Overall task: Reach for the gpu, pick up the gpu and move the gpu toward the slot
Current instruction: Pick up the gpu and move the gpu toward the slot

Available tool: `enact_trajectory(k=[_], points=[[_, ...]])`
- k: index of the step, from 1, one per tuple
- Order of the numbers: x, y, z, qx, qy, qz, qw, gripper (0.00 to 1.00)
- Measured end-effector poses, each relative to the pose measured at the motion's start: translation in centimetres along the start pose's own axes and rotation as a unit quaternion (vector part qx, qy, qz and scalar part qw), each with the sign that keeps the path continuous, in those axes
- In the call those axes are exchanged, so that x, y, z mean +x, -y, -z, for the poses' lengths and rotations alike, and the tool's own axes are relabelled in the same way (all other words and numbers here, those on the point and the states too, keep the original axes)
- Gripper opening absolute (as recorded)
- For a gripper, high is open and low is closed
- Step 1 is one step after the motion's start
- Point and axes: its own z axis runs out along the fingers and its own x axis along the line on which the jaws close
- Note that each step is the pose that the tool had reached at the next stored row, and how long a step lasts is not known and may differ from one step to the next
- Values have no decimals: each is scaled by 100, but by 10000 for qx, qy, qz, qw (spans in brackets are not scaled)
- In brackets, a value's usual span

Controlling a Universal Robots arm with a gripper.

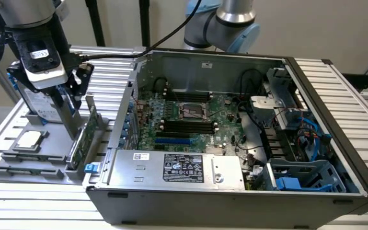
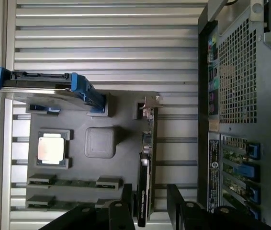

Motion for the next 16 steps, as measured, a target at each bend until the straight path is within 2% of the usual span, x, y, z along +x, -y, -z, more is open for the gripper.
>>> enact_trajectory(k=[9, 16], points=[[0, 12, -164, 0, 3, -84, 10000, 42], [-1, 62, -289, -1, 11, -201, 9998, 42]])
